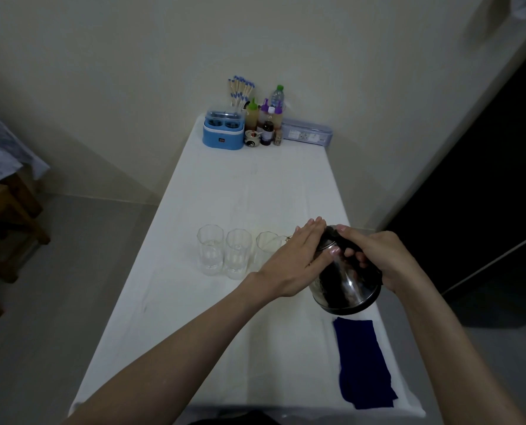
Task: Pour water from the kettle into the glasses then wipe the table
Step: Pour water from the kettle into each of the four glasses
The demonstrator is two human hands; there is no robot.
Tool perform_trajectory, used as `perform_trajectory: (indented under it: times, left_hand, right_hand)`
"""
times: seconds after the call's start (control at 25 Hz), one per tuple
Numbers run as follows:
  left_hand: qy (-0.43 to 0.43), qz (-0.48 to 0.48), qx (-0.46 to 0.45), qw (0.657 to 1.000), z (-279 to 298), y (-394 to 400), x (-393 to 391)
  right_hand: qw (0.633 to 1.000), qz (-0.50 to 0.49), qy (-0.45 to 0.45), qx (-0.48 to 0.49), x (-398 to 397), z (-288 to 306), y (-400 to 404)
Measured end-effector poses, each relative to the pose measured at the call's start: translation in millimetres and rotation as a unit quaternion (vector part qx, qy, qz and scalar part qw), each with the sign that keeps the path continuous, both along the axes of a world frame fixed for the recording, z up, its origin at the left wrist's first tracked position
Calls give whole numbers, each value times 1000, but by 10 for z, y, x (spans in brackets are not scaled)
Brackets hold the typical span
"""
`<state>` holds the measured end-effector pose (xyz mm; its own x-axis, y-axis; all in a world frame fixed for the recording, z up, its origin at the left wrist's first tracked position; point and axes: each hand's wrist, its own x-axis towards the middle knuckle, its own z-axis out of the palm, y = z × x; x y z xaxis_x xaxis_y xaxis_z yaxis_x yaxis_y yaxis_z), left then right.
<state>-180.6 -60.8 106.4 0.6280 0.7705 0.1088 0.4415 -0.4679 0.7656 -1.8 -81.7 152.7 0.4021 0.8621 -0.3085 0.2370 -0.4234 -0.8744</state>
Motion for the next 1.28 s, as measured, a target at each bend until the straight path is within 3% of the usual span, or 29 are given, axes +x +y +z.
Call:
perform_trajectory:
  times: [0.6, 1.04, 1.28]
  left_hand:
    - [10, -23, 14, 1000, 62, -14, -6]
    - [76, -67, 154, 983, 172, -74, 154]
    - [78, -74, 150, 983, 201, -98, 370]
  right_hand:
    - [998, -57, 15, 10, -128, 60, -181]
    - [975, -132, 165, 71, -73, -136, -473]
    - [978, -141, 136, 70, 123, -72, -511]
